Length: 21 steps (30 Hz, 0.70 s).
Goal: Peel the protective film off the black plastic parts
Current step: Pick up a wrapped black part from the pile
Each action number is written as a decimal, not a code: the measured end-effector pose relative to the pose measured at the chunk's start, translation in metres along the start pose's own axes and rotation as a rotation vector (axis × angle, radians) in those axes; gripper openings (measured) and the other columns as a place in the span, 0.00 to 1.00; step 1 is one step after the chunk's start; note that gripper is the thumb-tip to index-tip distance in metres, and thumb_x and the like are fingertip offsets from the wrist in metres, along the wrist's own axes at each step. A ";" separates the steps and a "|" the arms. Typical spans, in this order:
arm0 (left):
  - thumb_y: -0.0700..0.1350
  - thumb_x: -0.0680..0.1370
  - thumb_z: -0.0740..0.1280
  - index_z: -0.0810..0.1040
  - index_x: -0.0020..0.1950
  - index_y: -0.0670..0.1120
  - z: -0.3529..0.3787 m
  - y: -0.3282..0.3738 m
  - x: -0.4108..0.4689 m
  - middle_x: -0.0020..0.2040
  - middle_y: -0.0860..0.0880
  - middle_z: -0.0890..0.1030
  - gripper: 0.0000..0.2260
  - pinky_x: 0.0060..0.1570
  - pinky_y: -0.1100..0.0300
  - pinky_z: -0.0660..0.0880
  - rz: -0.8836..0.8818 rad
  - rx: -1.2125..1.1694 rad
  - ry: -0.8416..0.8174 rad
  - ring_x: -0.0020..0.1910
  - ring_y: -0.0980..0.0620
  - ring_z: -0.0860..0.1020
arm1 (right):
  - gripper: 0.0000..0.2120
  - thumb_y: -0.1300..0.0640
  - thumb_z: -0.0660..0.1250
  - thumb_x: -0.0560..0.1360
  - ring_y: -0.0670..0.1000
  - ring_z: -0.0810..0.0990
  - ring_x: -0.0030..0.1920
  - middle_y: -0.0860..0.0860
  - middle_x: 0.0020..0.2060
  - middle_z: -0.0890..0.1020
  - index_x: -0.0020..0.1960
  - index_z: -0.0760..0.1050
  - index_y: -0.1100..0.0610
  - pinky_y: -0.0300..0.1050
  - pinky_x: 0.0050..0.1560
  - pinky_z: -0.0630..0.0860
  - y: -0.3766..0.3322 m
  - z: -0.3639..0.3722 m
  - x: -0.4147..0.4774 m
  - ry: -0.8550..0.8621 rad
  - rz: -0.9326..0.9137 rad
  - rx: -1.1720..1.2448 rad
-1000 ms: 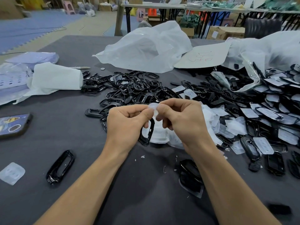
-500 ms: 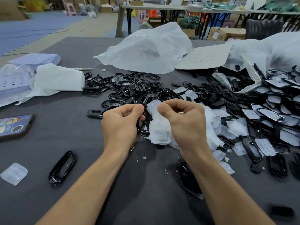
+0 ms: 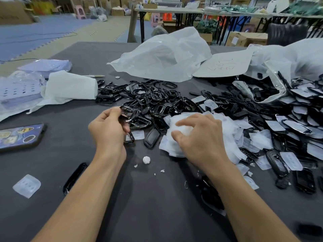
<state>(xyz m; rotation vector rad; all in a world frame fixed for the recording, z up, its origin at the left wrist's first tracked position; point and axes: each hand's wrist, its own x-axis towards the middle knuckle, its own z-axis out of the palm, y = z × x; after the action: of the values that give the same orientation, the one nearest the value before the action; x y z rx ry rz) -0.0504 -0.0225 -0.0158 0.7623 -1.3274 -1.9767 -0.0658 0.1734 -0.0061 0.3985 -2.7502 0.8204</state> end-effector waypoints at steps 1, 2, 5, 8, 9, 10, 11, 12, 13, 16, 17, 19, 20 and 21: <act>0.38 0.81 0.68 0.77 0.38 0.45 -0.001 0.001 0.002 0.29 0.50 0.77 0.11 0.20 0.67 0.63 -0.011 -0.016 0.017 0.19 0.56 0.68 | 0.10 0.47 0.73 0.75 0.49 0.72 0.61 0.41 0.55 0.82 0.56 0.85 0.45 0.42 0.64 0.57 -0.001 0.001 0.001 0.057 -0.024 -0.043; 0.39 0.81 0.68 0.77 0.38 0.46 -0.002 0.003 0.002 0.26 0.52 0.75 0.11 0.20 0.67 0.63 -0.020 -0.026 0.030 0.19 0.56 0.68 | 0.12 0.50 0.74 0.75 0.50 0.73 0.61 0.42 0.56 0.82 0.58 0.84 0.46 0.40 0.62 0.55 -0.002 0.001 0.001 0.121 -0.053 -0.056; 0.39 0.81 0.68 0.77 0.38 0.47 -0.006 0.008 0.007 0.23 0.56 0.73 0.11 0.21 0.67 0.64 -0.042 -0.056 0.082 0.21 0.58 0.70 | 0.09 0.59 0.75 0.73 0.52 0.75 0.57 0.44 0.50 0.84 0.51 0.86 0.49 0.37 0.57 0.54 -0.017 0.006 0.002 0.198 -0.161 -0.044; 0.39 0.80 0.68 0.75 0.36 0.48 -0.013 0.013 0.014 0.24 0.56 0.72 0.13 0.22 0.67 0.64 -0.055 -0.095 0.153 0.22 0.59 0.70 | 0.11 0.62 0.72 0.74 0.50 0.73 0.58 0.43 0.50 0.85 0.51 0.86 0.48 0.39 0.59 0.56 -0.035 0.018 0.006 0.034 -0.205 -0.026; 0.39 0.80 0.68 0.75 0.36 0.48 -0.014 0.014 0.017 0.24 0.56 0.72 0.13 0.22 0.66 0.63 -0.054 -0.108 0.172 0.21 0.59 0.70 | 0.13 0.62 0.71 0.75 0.49 0.71 0.60 0.43 0.51 0.85 0.53 0.86 0.47 0.39 0.60 0.56 -0.038 0.021 0.010 -0.033 -0.204 -0.051; 0.39 0.80 0.68 0.74 0.36 0.47 -0.015 0.014 0.019 0.23 0.55 0.71 0.12 0.22 0.66 0.63 -0.052 -0.119 0.185 0.21 0.59 0.69 | 0.14 0.61 0.70 0.75 0.49 0.71 0.61 0.44 0.52 0.85 0.56 0.85 0.46 0.39 0.62 0.56 -0.041 0.022 0.014 -0.107 -0.196 -0.078; 0.39 0.80 0.67 0.74 0.37 0.47 -0.016 0.014 0.020 0.22 0.55 0.71 0.12 0.22 0.66 0.63 -0.049 -0.126 0.189 0.21 0.59 0.69 | 0.15 0.59 0.70 0.76 0.49 0.71 0.63 0.45 0.53 0.85 0.59 0.84 0.46 0.39 0.65 0.58 -0.043 0.024 0.018 -0.179 -0.184 -0.094; 0.39 0.80 0.67 0.74 0.38 0.47 -0.016 0.013 0.021 0.22 0.55 0.72 0.11 0.21 0.66 0.63 -0.044 -0.124 0.182 0.20 0.58 0.68 | 0.15 0.58 0.69 0.76 0.50 0.74 0.63 0.47 0.53 0.85 0.60 0.83 0.45 0.41 0.69 0.62 -0.045 0.024 0.022 -0.243 -0.175 -0.089; 0.40 0.81 0.67 0.75 0.39 0.47 -0.016 0.012 0.021 0.21 0.55 0.73 0.11 0.21 0.66 0.63 -0.039 -0.115 0.161 0.20 0.58 0.68 | 0.15 0.58 0.69 0.76 0.51 0.78 0.60 0.48 0.53 0.86 0.60 0.84 0.46 0.44 0.69 0.68 -0.046 0.022 0.025 -0.285 -0.164 -0.041; 0.43 0.82 0.69 0.76 0.44 0.46 -0.013 0.003 0.019 0.24 0.53 0.77 0.08 0.23 0.67 0.69 -0.034 -0.054 0.031 0.21 0.57 0.71 | 0.13 0.60 0.68 0.75 0.46 0.83 0.48 0.44 0.47 0.88 0.54 0.86 0.47 0.42 0.62 0.77 -0.034 0.005 0.039 -0.159 -0.053 0.149; 0.43 0.82 0.70 0.76 0.45 0.45 -0.011 0.000 0.017 0.26 0.52 0.79 0.07 0.23 0.66 0.70 -0.030 -0.023 -0.025 0.22 0.56 0.73 | 0.13 0.61 0.68 0.76 0.45 0.83 0.45 0.44 0.46 0.87 0.53 0.86 0.47 0.41 0.60 0.77 -0.020 -0.002 0.051 -0.082 0.015 0.137; 0.42 0.82 0.71 0.76 0.45 0.44 -0.007 -0.006 0.013 0.28 0.50 0.81 0.07 0.24 0.65 0.71 -0.007 0.048 -0.120 0.24 0.55 0.76 | 0.15 0.62 0.66 0.77 0.49 0.83 0.48 0.49 0.52 0.87 0.57 0.85 0.48 0.46 0.63 0.78 0.016 -0.023 0.079 -0.029 0.198 0.034; 0.41 0.81 0.71 0.76 0.45 0.44 -0.006 -0.008 0.011 0.28 0.50 0.81 0.07 0.24 0.65 0.72 0.008 0.079 -0.148 0.24 0.54 0.77 | 0.15 0.63 0.66 0.77 0.54 0.83 0.54 0.52 0.56 0.86 0.59 0.84 0.50 0.49 0.65 0.77 0.035 -0.033 0.093 -0.048 0.285 -0.059; 0.41 0.81 0.71 0.76 0.45 0.44 -0.004 -0.009 0.009 0.29 0.49 0.81 0.07 0.24 0.64 0.72 0.021 0.103 -0.167 0.24 0.54 0.77 | 0.15 0.63 0.66 0.78 0.58 0.82 0.59 0.56 0.60 0.84 0.61 0.83 0.53 0.52 0.66 0.77 0.054 -0.042 0.107 -0.094 0.334 -0.175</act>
<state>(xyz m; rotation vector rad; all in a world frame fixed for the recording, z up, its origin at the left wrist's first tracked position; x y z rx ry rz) -0.0545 -0.0288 -0.0266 0.6388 -1.5388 -2.0043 -0.1764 0.2205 0.0343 -0.0613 -2.9932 0.6358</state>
